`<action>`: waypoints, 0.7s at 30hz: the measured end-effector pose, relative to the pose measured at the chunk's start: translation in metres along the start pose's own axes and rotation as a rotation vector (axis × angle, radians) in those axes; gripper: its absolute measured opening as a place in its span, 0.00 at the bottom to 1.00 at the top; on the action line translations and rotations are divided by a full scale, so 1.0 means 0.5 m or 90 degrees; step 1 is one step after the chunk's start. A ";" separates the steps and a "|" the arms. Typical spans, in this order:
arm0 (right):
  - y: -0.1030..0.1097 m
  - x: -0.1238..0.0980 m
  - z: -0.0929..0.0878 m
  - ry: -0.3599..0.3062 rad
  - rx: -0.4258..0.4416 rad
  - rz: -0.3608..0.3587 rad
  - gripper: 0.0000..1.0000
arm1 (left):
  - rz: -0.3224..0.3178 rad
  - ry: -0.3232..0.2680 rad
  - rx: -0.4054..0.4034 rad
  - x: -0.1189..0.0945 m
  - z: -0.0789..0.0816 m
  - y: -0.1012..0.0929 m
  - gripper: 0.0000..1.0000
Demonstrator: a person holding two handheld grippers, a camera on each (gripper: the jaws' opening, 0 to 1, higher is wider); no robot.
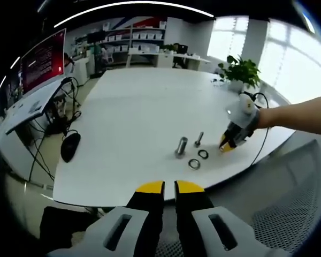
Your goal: Place the washer onto the threaded stud by aligning its center hole with the stud, sliding it down to the base, and recovering from edge contact or off-axis alignment until the washer reaches the visible bottom stop.
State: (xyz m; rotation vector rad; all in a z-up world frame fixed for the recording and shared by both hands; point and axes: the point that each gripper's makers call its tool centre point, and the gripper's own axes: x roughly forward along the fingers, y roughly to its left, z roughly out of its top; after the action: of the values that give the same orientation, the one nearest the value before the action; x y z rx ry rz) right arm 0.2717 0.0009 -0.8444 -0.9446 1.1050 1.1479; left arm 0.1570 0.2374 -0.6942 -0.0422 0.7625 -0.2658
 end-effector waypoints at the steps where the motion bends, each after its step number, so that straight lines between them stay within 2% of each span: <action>1: 0.000 0.000 0.000 0.000 0.000 0.001 0.14 | 0.000 -0.002 0.000 0.001 0.001 0.000 0.05; 13: -0.009 -0.020 -0.007 -0.041 0.075 0.007 0.14 | -0.002 -0.018 -0.005 0.000 0.009 0.001 0.05; 21: -0.016 -0.070 0.027 -0.080 0.087 -0.004 0.14 | -0.004 -0.021 -0.004 -0.001 0.010 0.000 0.05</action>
State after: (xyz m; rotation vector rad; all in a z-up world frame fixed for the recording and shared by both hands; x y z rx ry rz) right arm 0.2798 0.0054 -0.8073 -0.7602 1.0637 1.0965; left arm 0.1600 0.2371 -0.6904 -0.0549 0.7308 -0.2678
